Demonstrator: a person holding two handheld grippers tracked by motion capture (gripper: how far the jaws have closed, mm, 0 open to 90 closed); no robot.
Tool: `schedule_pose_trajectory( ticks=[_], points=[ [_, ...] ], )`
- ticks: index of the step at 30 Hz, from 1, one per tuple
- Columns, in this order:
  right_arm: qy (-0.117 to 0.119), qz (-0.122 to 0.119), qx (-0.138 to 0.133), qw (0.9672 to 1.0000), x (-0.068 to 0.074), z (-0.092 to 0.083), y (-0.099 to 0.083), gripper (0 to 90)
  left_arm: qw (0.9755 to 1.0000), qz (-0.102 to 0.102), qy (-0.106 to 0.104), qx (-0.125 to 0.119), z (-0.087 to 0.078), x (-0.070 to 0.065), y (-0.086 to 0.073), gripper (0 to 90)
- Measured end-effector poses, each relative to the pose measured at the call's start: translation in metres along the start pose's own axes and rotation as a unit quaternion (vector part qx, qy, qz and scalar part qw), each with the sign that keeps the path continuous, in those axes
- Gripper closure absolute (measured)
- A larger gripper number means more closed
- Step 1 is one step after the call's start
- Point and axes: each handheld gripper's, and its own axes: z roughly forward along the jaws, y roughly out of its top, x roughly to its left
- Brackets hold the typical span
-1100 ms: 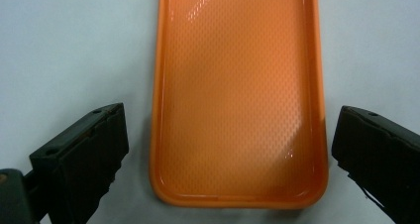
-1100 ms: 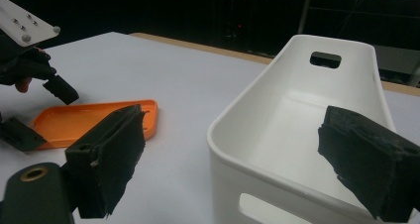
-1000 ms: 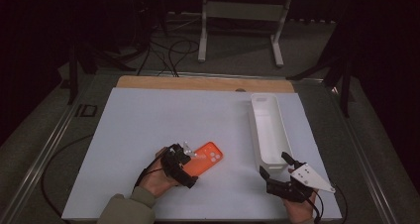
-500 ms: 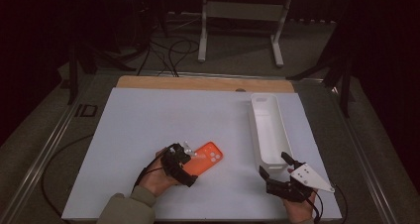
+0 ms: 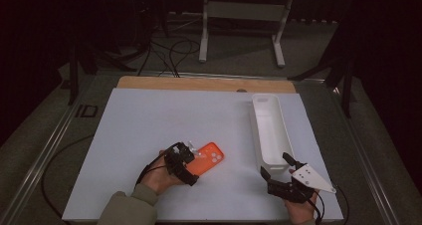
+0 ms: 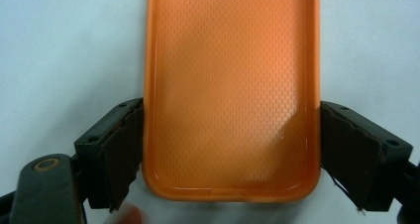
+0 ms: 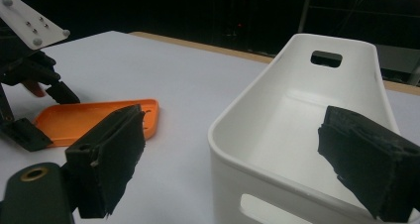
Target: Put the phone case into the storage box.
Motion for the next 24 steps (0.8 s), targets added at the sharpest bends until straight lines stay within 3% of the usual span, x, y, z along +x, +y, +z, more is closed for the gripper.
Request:
schedule_pose_trajectory(
  ticks=[16, 24],
  points=[
    [-0.003, 0.0, 0.0, 1.0, -0.001, -0.0005, -0.0002, 10.2, 0.9999, 0.004, -0.007, -0.015, -0.0012, 0.0022, -0.0038, 16.9],
    [-0.004, 0.0, 0.0, 1.0, -0.0012, -0.0003, -0.0003, 10.2, 0.9992, 0.0, -0.001, -0.039, -0.003, 0.002, -0.0051, 17.0]
  ],
)
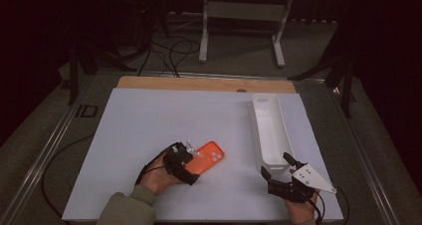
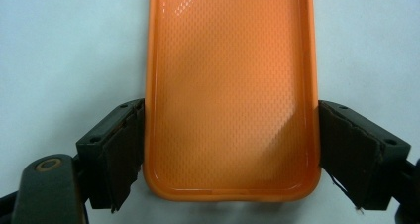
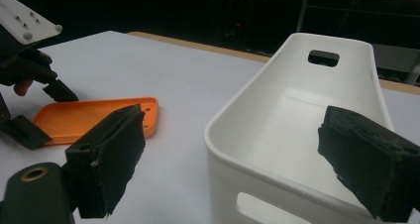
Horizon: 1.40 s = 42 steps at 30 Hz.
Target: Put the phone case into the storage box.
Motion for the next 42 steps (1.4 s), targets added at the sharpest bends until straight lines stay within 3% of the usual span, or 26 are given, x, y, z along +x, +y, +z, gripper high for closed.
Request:
schedule_pose_trajectory(
  ticks=[25, 42],
  points=[
    [0.014, 0.014, -0.002, 0.9998, -0.002, 0.002, 0.003, 10.0, 0.9982, -0.016, 0.017, -0.055, -0.024, 0.003, -0.003, 16.9],
    [0.058, 0.022, 0.023, 0.9978, -0.004, 0.008, 0.026, 9.4, 0.9954, -0.022, 0.03, -0.089, -0.044, 0.004, -0.005, 16.9]
  ],
)
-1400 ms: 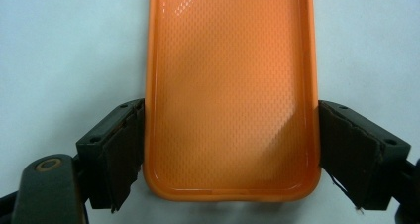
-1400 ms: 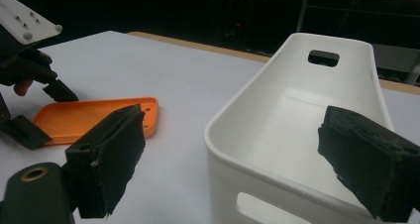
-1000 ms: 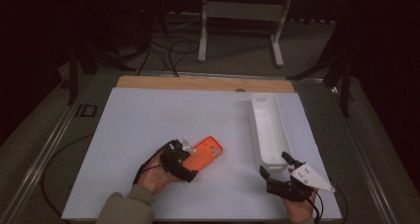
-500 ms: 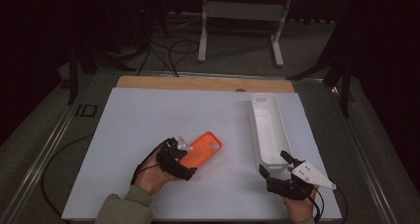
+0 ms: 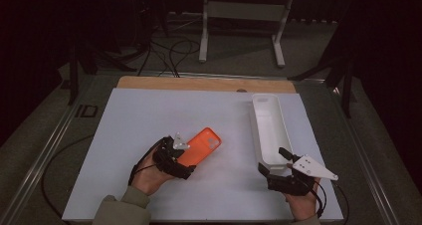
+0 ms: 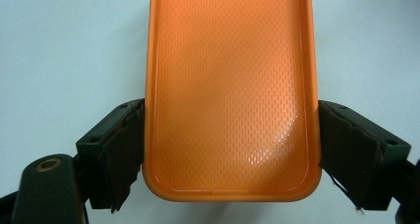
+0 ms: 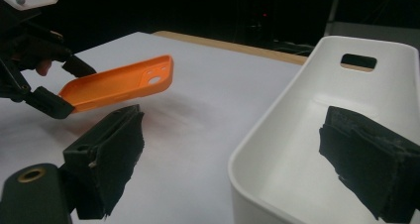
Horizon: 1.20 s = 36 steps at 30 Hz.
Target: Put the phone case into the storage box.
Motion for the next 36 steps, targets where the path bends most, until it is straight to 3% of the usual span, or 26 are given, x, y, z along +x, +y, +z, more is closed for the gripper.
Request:
schedule_pose_trajectory(
  ticks=[11, 36],
  points=[
    [0.028, 0.0, 0.028, 0.9992, 0.004, 0.011, 0.011, 9.4, 0.9999, 0.008, 0.007, -0.013, -0.008, -0.002, 0.004, 16.9],
    [0.067, 0.017, 0.036, 0.997, 0.01, 0.028, 0.022, 9.0, 0.9989, 0.028, 0.02, -0.032, -0.021, -0.009, 0.012, 16.9]
  ],
)
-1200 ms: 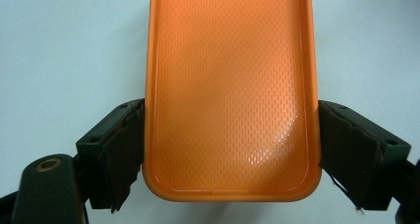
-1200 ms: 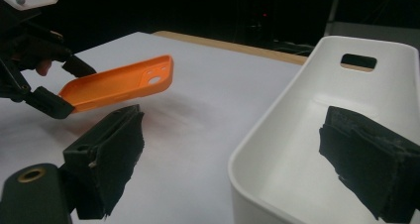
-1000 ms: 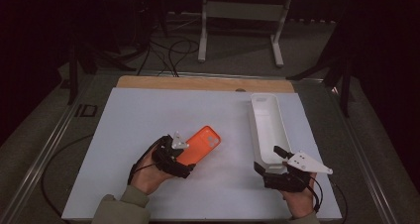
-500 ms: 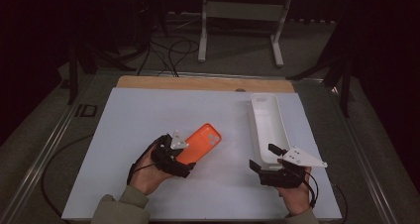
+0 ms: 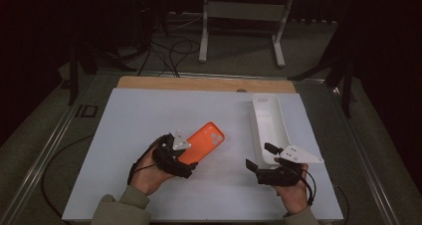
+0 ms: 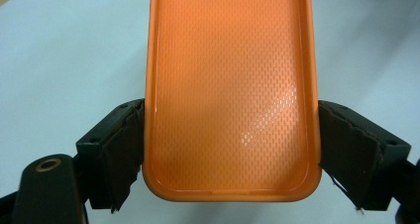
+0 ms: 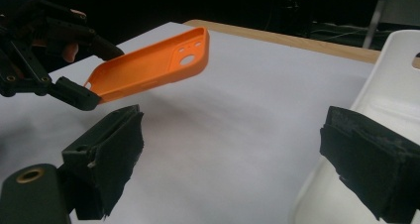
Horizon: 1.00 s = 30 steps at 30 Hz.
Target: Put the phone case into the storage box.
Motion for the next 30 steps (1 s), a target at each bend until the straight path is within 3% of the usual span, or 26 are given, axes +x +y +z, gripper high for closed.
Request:
schedule_pose_trajectory(
  ticks=[5, 10, 30],
  points=[
    [0.024, 0.023, -0.003, 0.9994, -0.001, 0.004, 0.003, 9.0, 1.0, 0.007, 0.001, 0.0, -0.001, -0.002, 0.001, 16.9],
    [0.031, 0.034, -0.004, 0.999, 0.0, 0.007, 0.005, 9.0, 0.9999, 0.013, 0.001, -0.005, -0.003, -0.005, 0.002, 16.9],
    [0.059, 0.042, 0.0, 0.9974, 0.009, 0.02, 0.011, 9.0, 0.999, 0.042, -0.007, -0.014, -0.002, -0.024, 0.01, 16.9]
  ],
)
